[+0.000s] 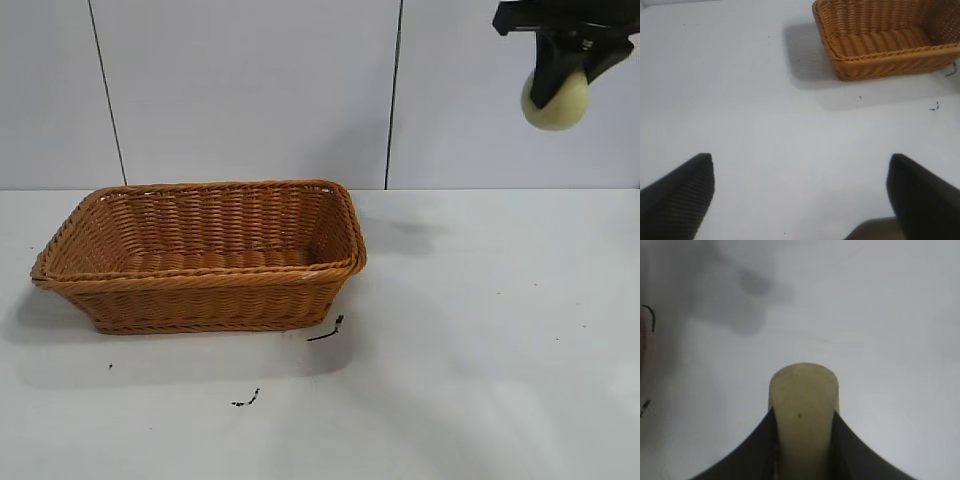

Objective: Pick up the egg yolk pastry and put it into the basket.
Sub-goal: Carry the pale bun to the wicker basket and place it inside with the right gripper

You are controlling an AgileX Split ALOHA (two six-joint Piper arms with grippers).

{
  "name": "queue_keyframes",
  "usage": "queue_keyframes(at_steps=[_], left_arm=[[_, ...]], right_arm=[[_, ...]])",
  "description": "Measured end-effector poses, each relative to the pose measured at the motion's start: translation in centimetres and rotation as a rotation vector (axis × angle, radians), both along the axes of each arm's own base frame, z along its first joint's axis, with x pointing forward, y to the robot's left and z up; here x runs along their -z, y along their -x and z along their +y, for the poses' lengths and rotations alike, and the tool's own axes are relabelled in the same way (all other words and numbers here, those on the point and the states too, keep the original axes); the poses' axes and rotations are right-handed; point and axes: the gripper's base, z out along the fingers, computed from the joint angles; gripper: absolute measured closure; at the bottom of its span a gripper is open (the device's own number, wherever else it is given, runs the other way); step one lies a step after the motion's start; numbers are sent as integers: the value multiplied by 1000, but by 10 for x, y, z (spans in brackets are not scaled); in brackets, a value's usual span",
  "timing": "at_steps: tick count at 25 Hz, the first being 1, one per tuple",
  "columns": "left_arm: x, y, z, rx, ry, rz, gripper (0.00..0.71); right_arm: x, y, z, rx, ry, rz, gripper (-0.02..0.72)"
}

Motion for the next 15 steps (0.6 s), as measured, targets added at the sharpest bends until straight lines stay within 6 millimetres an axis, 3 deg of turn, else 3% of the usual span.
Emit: queue_keyframes(at_steps=[4,9,15], left_arm=[[0,0,0,0,0,0,14],[0,0,0,0,0,0,14],[0,0,0,0,0,0,14]], right_arm=[[-9,-6,49,-104,-15,-36,568],[-6,-6,120,-242,-29,-46,568],[25,10,204,-413,-37,-43,568]])
